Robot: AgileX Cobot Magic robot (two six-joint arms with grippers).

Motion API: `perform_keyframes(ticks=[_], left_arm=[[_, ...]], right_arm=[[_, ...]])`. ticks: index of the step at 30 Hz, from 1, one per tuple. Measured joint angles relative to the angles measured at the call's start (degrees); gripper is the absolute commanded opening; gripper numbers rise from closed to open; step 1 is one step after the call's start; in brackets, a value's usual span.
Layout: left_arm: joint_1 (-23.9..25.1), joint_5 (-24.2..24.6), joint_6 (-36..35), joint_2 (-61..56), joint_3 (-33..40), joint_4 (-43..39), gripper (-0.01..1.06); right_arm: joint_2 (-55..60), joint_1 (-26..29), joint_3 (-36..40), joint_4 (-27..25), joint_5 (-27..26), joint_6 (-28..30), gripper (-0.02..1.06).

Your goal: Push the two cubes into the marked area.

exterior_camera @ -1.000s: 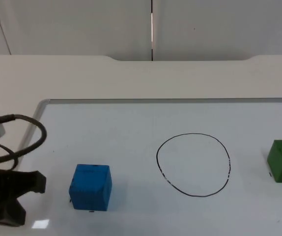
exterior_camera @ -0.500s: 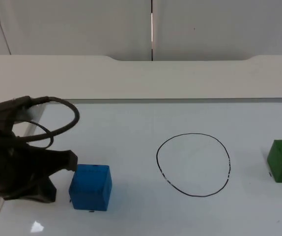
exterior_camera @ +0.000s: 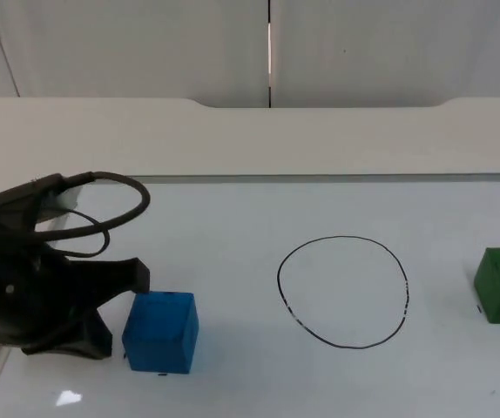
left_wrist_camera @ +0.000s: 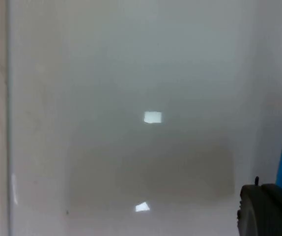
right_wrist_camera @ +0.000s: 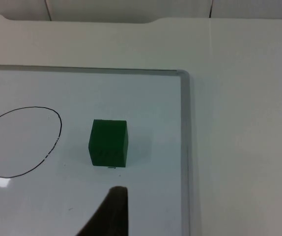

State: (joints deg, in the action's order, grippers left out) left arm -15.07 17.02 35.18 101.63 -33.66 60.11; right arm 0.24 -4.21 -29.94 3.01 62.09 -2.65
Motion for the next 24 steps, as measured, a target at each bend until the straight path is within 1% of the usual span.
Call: perform_keyframes(ticks=[5,10,15,24], left_arm=[[-1.66,-0.79,-0.14,0.09,0.0,1.03,0.0],[-4.63,-1.66,-0.24,0.35,0.0,1.8,0.0],[-5.27,-2.68,-0.62,0.35,0.0,2.4,0.0],[-5.27,-3.12,-0.73,0.35,0.0,3.76,0.0]], right_arm=[[0.0,0.0,0.0,0.0,0.0,0.0,1.05],[0.0,0.0,0.0,0.0,0.0,0.0,1.05],[0.0,0.0,0.0,0.0,0.0,0.0,1.05],[0.0,0.0,0.0,0.0,0.0,0.0,1.05]])
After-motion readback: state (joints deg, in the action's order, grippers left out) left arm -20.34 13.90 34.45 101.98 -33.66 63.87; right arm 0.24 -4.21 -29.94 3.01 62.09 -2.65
